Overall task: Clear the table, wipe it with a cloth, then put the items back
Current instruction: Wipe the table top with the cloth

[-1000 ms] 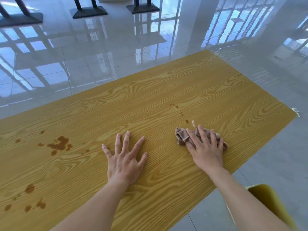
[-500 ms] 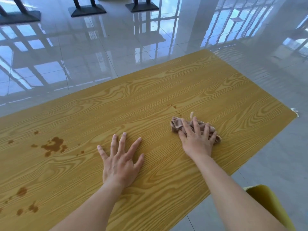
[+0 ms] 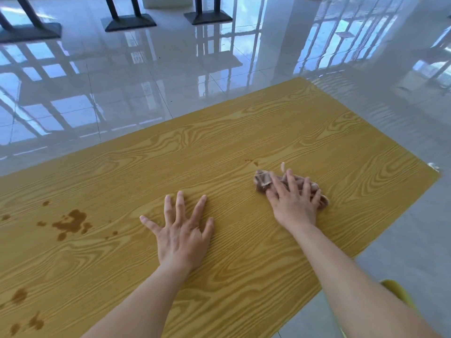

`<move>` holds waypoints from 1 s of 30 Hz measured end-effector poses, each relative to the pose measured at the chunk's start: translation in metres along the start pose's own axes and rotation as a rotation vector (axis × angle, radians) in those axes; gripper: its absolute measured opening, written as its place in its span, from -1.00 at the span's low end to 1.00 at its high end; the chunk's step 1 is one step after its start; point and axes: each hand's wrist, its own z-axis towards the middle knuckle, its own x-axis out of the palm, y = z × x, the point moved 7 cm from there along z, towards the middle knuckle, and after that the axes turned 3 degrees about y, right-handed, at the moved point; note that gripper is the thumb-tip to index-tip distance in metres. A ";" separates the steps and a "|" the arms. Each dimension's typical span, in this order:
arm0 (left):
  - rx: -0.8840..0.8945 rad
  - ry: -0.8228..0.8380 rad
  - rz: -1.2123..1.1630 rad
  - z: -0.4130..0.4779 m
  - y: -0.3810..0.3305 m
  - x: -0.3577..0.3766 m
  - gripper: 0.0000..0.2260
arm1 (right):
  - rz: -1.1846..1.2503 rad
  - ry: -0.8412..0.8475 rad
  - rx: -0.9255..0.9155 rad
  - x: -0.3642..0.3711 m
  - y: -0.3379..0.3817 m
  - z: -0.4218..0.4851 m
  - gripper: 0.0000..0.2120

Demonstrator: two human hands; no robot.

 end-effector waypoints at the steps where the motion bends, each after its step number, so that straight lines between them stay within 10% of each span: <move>1: -0.003 0.000 0.002 0.000 0.001 -0.001 -0.47 | -0.035 -0.014 -0.093 0.006 0.014 -0.014 -0.50; 5: -0.007 0.014 0.004 -0.001 0.000 -0.002 -0.46 | -0.147 -0.076 -0.432 0.023 0.028 -0.079 -0.50; 12: -0.012 0.011 0.011 -0.002 0.000 -0.003 -0.47 | -0.003 -0.029 0.003 -0.010 0.013 0.038 -0.50; 18: -0.013 -0.007 -0.005 -0.003 0.001 -0.003 -0.46 | -0.159 -0.075 -0.446 0.012 0.049 -0.048 -0.50; 25: -0.022 -0.034 -0.010 -0.001 0.002 -0.003 -0.47 | 0.004 -0.042 -0.029 -0.020 0.032 0.069 -0.50; 30: -0.022 -0.024 -0.011 -0.002 0.002 -0.003 -0.46 | -0.109 -0.043 -0.362 0.002 0.084 0.017 -0.50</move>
